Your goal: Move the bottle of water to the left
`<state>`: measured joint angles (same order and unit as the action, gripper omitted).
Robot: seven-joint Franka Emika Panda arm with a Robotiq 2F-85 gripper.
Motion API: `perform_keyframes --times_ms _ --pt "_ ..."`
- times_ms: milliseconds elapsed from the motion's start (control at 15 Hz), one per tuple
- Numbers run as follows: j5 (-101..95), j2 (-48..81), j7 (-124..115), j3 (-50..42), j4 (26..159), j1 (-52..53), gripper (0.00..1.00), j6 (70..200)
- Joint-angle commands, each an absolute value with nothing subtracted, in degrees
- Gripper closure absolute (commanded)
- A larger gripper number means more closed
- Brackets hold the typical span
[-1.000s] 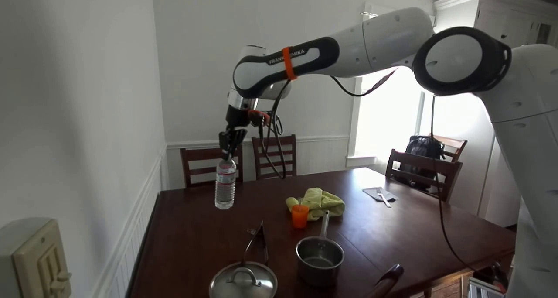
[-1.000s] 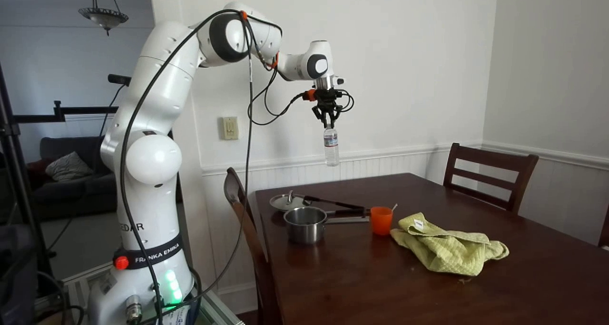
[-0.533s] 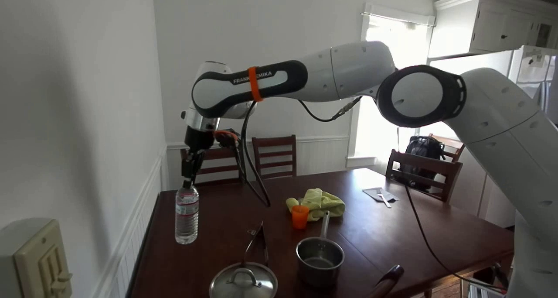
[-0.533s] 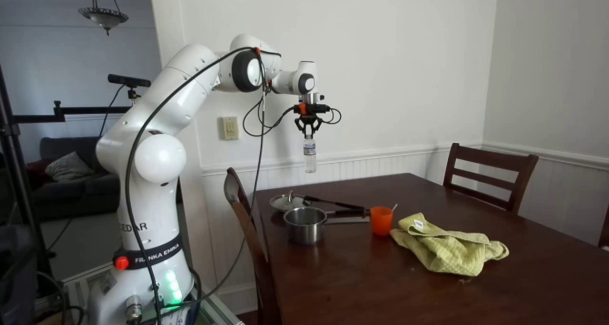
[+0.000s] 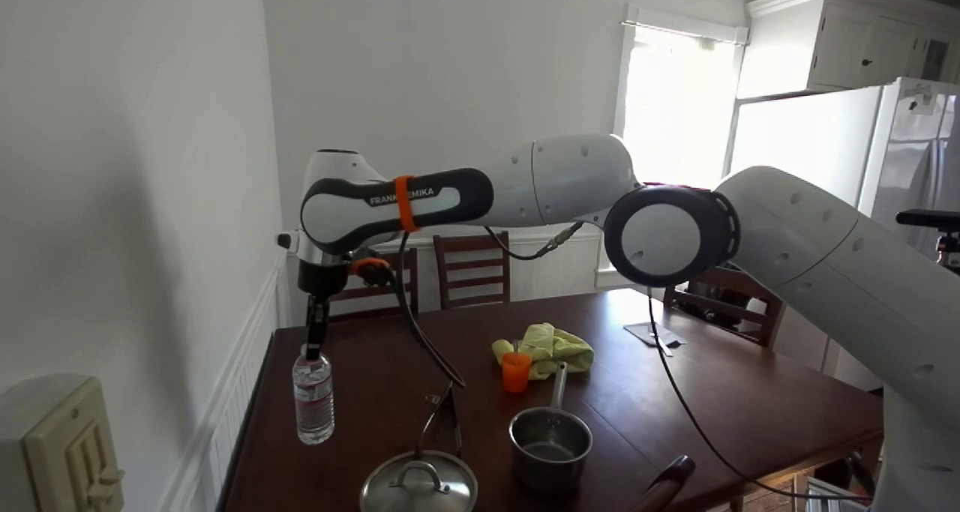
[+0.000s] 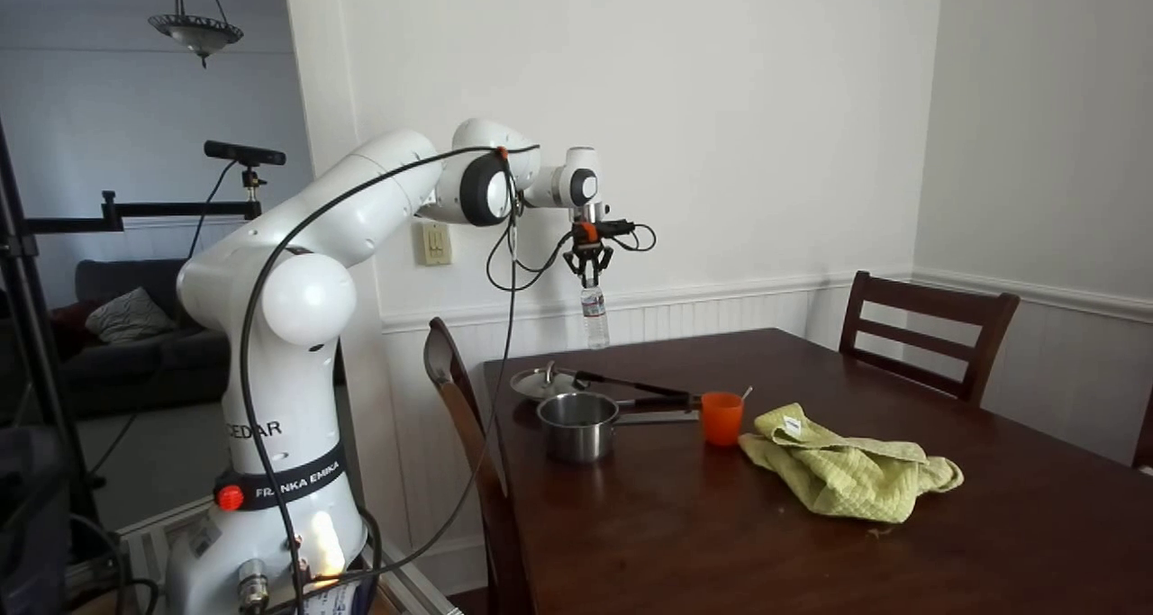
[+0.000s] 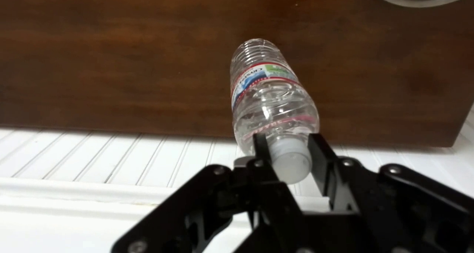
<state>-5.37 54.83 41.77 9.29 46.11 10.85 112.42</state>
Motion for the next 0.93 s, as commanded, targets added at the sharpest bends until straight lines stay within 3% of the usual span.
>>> perform_keyframes --times_ms 0,400,867 --pt "-2.94 62.2 45.97 10.89 33.59 10.24 0.92 110.71" --pt "0.01 67.34 44.24 10.82 26.55 9.86 0.92 108.25" --pt "-1.7 67.55 44.1 9.73 27.54 10.07 0.92 105.75"
